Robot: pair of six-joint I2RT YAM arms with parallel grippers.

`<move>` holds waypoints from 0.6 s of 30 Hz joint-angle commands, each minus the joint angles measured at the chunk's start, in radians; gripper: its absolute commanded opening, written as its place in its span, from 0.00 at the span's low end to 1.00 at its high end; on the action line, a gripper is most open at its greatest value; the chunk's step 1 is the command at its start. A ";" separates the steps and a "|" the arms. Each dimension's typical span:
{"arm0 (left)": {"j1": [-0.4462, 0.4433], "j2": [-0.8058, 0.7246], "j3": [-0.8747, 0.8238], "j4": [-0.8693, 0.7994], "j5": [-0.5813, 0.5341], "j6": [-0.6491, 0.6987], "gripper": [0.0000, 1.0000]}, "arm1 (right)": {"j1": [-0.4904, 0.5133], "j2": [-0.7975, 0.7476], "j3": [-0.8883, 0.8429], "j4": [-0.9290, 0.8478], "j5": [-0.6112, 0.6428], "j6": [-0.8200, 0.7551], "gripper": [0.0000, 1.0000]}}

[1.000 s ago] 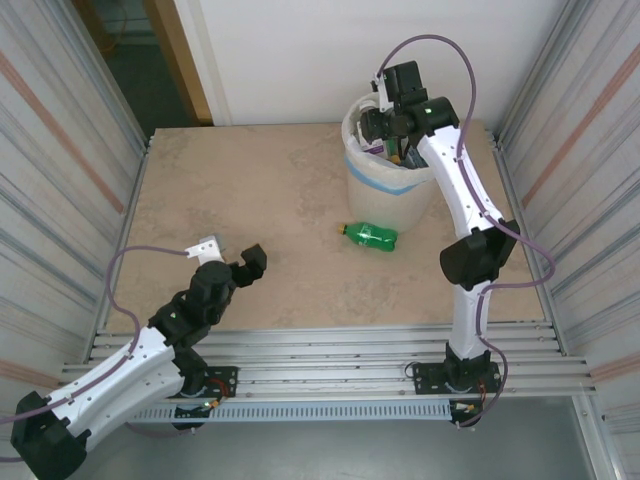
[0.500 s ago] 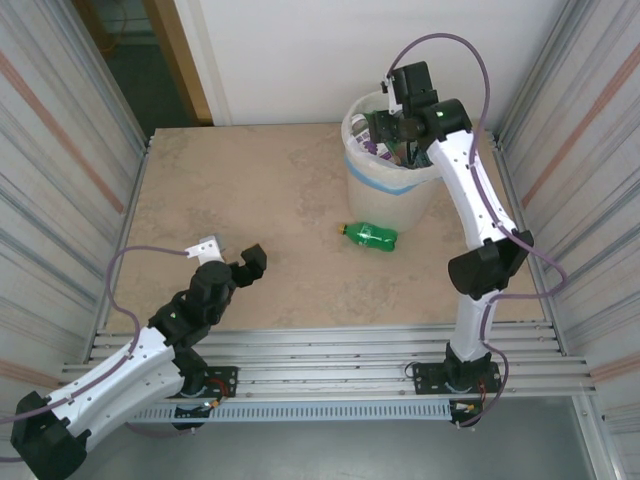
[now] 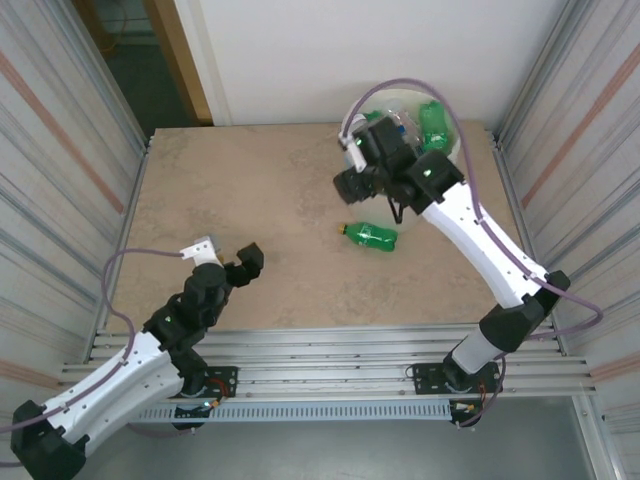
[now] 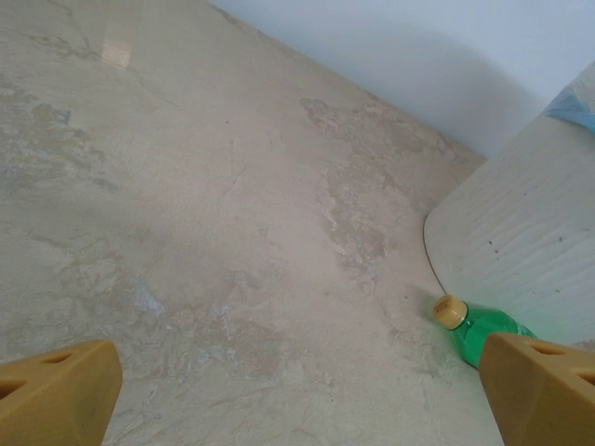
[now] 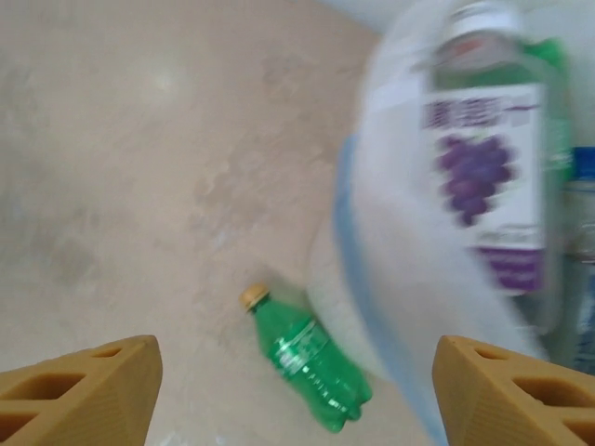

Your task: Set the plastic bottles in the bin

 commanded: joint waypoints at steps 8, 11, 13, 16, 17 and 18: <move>0.006 -0.027 -0.016 -0.026 -0.048 -0.027 0.99 | 0.120 0.084 -0.232 -0.077 0.138 0.007 0.89; 0.006 -0.033 -0.015 -0.036 -0.048 -0.034 0.99 | 0.118 0.132 -0.269 -0.066 0.194 -0.007 0.90; 0.006 -0.039 -0.015 -0.040 -0.049 -0.035 0.99 | 0.111 0.165 -0.282 -0.063 0.237 -0.016 0.90; 0.006 -0.048 -0.018 -0.046 -0.053 -0.036 0.99 | 0.092 0.205 -0.302 -0.045 0.271 -0.034 0.91; 0.006 -0.050 -0.019 -0.047 -0.053 -0.038 0.99 | 0.082 0.216 -0.309 -0.036 0.272 -0.039 0.91; 0.006 -0.052 -0.021 -0.047 -0.054 -0.039 0.99 | 0.074 0.222 -0.315 -0.025 0.270 -0.044 0.91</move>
